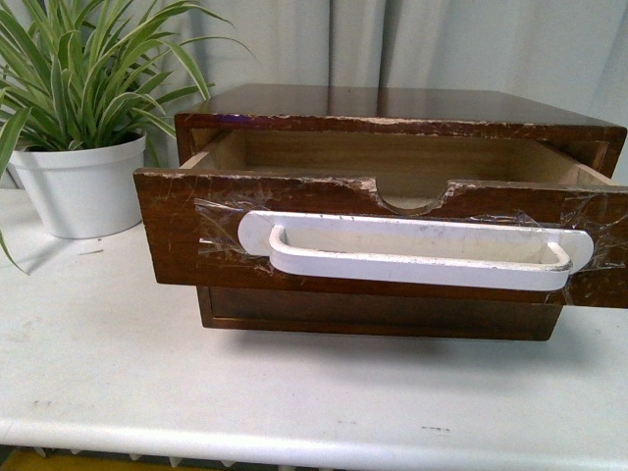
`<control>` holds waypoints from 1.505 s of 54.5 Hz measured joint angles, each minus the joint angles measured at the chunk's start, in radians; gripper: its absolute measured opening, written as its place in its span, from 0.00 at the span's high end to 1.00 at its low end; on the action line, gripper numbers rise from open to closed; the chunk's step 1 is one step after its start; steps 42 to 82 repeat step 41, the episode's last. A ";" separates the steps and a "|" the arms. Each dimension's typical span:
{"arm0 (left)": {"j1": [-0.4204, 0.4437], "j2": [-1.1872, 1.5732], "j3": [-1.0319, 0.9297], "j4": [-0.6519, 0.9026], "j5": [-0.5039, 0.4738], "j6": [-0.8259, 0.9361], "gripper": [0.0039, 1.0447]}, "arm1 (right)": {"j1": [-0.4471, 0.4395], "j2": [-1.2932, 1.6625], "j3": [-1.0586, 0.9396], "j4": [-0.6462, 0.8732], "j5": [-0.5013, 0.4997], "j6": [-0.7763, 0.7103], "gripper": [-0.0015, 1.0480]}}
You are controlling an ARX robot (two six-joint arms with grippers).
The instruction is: Open drawer
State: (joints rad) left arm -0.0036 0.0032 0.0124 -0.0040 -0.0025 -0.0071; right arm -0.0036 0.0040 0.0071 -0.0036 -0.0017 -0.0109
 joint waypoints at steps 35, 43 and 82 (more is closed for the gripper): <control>0.000 0.000 0.000 0.000 0.000 0.002 0.06 | 0.000 0.000 0.000 0.000 0.000 0.001 0.09; 0.000 0.000 0.000 0.000 0.000 0.003 0.06 | 0.000 0.000 0.000 0.000 0.000 0.001 0.09; 0.000 0.000 0.000 0.000 0.000 0.003 0.06 | 0.000 0.000 0.000 0.000 0.000 0.001 0.09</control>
